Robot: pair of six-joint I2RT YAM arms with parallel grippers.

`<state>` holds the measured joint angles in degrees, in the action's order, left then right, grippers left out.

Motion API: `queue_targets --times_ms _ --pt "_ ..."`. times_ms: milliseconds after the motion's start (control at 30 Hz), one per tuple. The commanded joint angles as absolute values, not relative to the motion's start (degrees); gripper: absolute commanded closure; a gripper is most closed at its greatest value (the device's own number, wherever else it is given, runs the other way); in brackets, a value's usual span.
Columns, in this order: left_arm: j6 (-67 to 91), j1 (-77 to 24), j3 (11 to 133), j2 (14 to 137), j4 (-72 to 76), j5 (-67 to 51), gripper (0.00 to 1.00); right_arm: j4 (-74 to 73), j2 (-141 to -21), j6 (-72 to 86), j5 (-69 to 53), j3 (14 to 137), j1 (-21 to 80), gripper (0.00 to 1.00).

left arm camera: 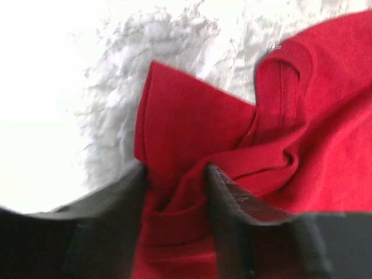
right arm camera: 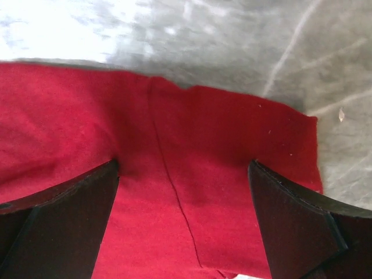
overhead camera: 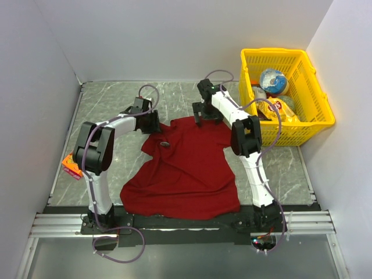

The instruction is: Pin the brooch onto the clothing

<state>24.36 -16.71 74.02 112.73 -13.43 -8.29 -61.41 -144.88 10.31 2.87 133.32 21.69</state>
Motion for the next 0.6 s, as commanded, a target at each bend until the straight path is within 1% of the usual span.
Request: queue_targets --times_ms 0,33,67,100,133,167,200,233,333,367,433,467,500,567 --pt "24.52 -17.93 75.41 115.84 -14.24 -7.21 0.75 -66.71 -148.53 7.38 7.47 138.77 23.9 0.04" --pt "24.7 -17.93 75.41 115.67 -14.15 -6.08 0.85 -66.62 -148.88 6.69 7.56 138.52 24.25 0.09" --pt "24.7 -17.93 75.24 115.4 -14.06 -5.37 0.92 -66.19 -148.97 6.51 6.95 138.08 24.26 0.3" --pt "24.87 -17.93 75.32 114.97 -14.15 -4.49 0.99 -65.75 -148.8 6.59 6.77 136.77 24.26 0.46" --pt "24.79 -17.76 75.67 114.35 -14.59 -1.7 0.99 -65.22 -148.45 6.59 6.51 136.06 24.17 0.63" --pt "24.52 -17.67 76.72 114.0 -15.55 -0.37 0.99 -64.61 -147.49 6.85 6.76 135.45 24.08 0.98" --pt "24.17 -17.49 77.42 113.73 -16.17 -0.18 0.99 -63.03 -146.87 6.86 6.85 133.96 24.08 1.0" --pt "24.0 -16.97 78.48 113.3 -17.22 3.48 0.99 -62.32 -146.08 6.94 6.94 133.34 23.91 1.0" --pt "23.12 -16.09 83.05 111.81 -20.74 8.24 0.99 -59.78 -142.66 7.21 7.47 131.84 23.56 1.0" --pt "22.85 -16.0 84.8 111.19 -21.79 11.57 0.99 -58.63 -139.51 7.29 7.38 130.79 23.38 1.0" --pt "22.85 -16.0 85.43 108.39 -22.06 14.93 0.99 -53.91 -135.55 8.0 8.09 125.62 23.29 1.0" --pt "22.85 -16.0 84.91 107.15 -21.89 16.25 0.99 -51.61 -131.0 8.17 7.82 123.25 23.03 1.0" --pt "22.94 -16.0 84.21 105.83 -21.1 16.69 0.99 -49.85 -128.52 8.7 7.65 118.26 23.11 1.0" --pt "23.2 -16.35 80.19 100.92 -19.43 17.49 0.99 -43.79 -121.34 9.23 7.21 112.53 23.11 1.0"
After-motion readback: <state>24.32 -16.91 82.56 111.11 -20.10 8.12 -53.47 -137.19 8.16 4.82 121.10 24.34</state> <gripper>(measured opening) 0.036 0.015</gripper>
